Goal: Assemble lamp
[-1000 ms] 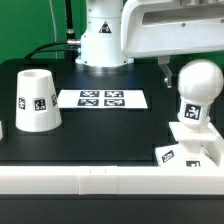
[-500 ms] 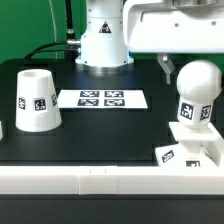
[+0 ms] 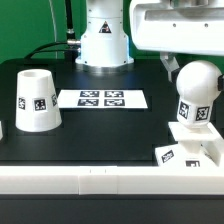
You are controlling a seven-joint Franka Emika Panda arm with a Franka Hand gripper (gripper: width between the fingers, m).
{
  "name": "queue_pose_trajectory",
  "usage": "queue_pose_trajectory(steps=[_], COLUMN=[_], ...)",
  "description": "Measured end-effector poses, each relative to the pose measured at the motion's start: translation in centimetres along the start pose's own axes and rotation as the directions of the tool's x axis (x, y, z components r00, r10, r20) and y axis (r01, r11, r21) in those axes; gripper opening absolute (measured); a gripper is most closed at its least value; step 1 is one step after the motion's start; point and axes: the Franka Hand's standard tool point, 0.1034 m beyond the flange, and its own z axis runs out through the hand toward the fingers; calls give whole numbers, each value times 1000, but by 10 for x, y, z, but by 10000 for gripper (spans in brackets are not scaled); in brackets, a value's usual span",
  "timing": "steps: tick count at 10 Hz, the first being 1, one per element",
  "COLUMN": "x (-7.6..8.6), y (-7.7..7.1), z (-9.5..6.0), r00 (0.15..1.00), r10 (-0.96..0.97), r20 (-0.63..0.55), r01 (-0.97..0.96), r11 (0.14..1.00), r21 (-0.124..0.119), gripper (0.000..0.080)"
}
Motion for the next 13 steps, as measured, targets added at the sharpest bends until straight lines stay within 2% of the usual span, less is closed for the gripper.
queue_pose_trajectory(steps=[2,6,7,10,11,12,13], x=[0,0,1,5,3,3,4], y=[0,0,2,3,0,-2,-1], z=[-2,-2,-2,-2,-3,-3,-3], r00=[992,906,852,602,500,423,395], r10=[-122,-423,-524,-798,-866,-906,-918], r20=[4,9,7,12,20,19,23], r01=[122,423,524,796,862,902,915], r11=[992,906,852,599,496,419,391], r21=[-9,-10,-20,-89,-101,-101,-101], gripper=[695,699,699,699,699,699,699])
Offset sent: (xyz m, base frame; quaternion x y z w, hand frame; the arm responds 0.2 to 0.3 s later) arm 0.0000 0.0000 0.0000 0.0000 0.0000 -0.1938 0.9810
